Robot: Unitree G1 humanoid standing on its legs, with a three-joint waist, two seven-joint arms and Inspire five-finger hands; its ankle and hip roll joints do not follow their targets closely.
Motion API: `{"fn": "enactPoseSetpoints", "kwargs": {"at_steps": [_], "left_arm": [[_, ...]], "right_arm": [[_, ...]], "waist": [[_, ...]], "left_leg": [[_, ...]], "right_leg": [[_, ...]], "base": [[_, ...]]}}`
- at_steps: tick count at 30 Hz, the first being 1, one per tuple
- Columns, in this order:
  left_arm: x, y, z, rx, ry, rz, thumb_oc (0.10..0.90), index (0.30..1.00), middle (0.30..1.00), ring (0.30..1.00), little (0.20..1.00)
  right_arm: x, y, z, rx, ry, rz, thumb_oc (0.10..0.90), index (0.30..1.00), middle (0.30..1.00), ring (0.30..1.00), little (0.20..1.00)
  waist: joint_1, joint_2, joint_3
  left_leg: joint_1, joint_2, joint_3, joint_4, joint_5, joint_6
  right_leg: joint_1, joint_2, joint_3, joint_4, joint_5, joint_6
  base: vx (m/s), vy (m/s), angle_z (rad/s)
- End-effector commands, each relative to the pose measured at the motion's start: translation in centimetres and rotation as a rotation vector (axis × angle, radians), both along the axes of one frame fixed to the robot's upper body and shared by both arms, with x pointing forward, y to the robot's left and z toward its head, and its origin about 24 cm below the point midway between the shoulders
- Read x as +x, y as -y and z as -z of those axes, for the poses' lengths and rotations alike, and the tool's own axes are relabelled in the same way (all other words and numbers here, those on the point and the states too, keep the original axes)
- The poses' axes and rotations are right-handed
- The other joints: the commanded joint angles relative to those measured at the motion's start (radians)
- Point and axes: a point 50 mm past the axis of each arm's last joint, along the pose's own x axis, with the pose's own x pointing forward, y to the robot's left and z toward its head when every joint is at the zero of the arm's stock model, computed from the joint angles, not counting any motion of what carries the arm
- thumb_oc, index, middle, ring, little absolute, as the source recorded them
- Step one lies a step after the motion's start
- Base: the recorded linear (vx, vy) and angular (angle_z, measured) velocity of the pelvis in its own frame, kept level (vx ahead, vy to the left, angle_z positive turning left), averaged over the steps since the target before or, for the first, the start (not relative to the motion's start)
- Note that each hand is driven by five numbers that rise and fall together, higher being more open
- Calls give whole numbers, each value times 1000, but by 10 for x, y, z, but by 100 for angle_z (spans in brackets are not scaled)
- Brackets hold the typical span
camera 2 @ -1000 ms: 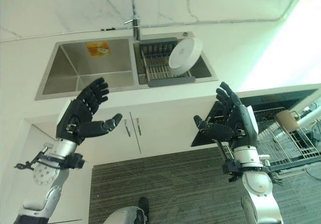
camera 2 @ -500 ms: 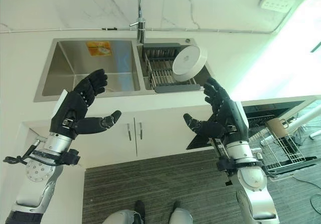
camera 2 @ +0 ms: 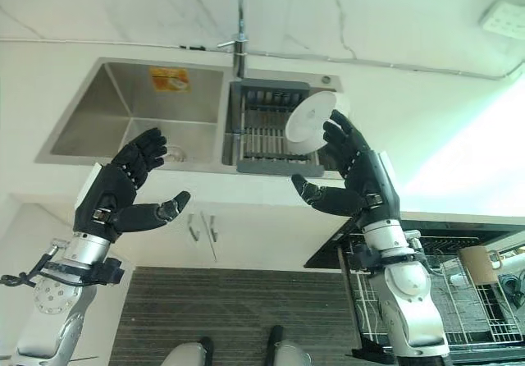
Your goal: Place the dishes in the dishwasher.
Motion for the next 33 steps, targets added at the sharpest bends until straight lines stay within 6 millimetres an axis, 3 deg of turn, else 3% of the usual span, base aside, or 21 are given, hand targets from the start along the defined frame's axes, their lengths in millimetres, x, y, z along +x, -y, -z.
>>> {"fn": "enactPoseSetpoints", "kwargs": {"at_steps": [1, 4, 7, 10, 16, 20, 25, 27, 29, 30, 32, 33], "left_arm": [[-6, 5, -44, -55, 261, 65, 800, 900, 900, 900, 900], [-7, 4, -40, -90, 252, 64, 800, 900, 900, 900, 900], [-8, 6, -35, -104, 244, 70, 800, 900, 900, 900, 900], [-6, 10, -36, -107, 253, 84, 800, 900, 900, 900, 900], [4, 15, -40, -52, 281, 87, 800, 900, 900, 900, 900], [9, 17, -44, -62, 280, 97, 800, 900, 900, 900, 900], [10, 23, -42, -27, 275, 105, 800, 900, 900, 900, 900], [10, 22, -42, -9, 280, 101, 800, 900, 900, 900, 900], [11, 21, -44, -14, 284, 96, 800, 900, 900, 900, 900], [10, 21, -46, -16, 295, 91, 800, 900, 900, 900, 900], [9, 21, -49, -14, 313, 89, 800, 900, 900, 900, 900], [7, 21, -50, -20, 329, 82, 800, 900, 900, 900, 900]], "right_arm": [[-8, 6, -44, -19, 221, -30, 800, 900, 900, 900, 900], [-7, 6, -40, -36, 212, -34, 800, 900, 900, 900, 900], [-5, 6, -36, -19, 188, -26, 800, 900, 900, 900, 900], [-4, 3, -35, -27, 195, -17, 800, 900, 900, 900, 900], [-6, -1, -29, 16, 208, -22, 800, 900, 900, 900, 900], [-4, 0, -29, 43, 211, -2, 800, 900, 900, 900, 900], [-2, -1, -29, 78, 210, 12, 800, 900, 900, 900, 900], [-3, 1, -27, 99, 206, 22, 800, 900, 900, 900, 900], [-3, 3, -25, 119, 201, 29, 800, 900, 900, 900, 900], [-3, 4, -25, 142, 201, 34, 800, 900, 900, 900, 900], [0, 4, -27, 171, 206, 43, 800, 900, 900, 900, 900], [1, 6, -30, 193, 217, 58, 800, 900, 900, 900, 900]], "waist": [[-20, 20, -105], [-20, 13, -96], [-25, 33, -85], [-29, 54, -81], [-37, 51, -88], [-40, 48, -74], [-41, 63, -60], [-45, 57, -58], [-46, 43, -59], [-42, 31, -58], [-37, 25, -56], [-33, 26, -64]], "left_leg": [[30, 82, 48, 52, -7, -17], [48, 40, 79, 52, 29, -6], [10, -23, 113, 52, -55, 27], [-24, -41, 117, 52, -68, 35], [4, -82, 58, 52, -120, 81], [13, -100, 43, 52, -137, 104], [4, -96, 23, 52, -127, 125], [1, -98, 17, 52, -124, 126], [3, -101, 28, 52, -128, 120], [9, -96, 54, 52, -138, 110], [18, -93, 70, 52, -153, 107], [23, -87, 71, 52, -157, 106]], "right_leg": [[-2, -50, 42, 2, -59, 78], [14, -52, 51, 2, -74, 61], [27, -40, 45, 2, -72, 76], [33, -34, 21, 2, -64, 93], [70, -55, 1, 2, -23, 130], [68, -79, -10, 2, 30, 144], [116, -30, -7, 16, 69, 136], [116, -26, 12, 2, 68, 135], [97, -56, 27, 2, 37, 134], [58, -96, 36, 2, 13, 140], [22, -124, 36, 2, 45, 155], [21, -117, 44, 2, 10, 157]], "base": [[97, -210, 3], [85, -114, 5], [69, 122, 14], [38, 171, 38], [69, 311, 7], [52, 232, 9], [60, 134, -2], [69, -4, -4], [58, -140, -11], [65, -221, -27], [105, -277, -41], [166, -326, -28]]}}
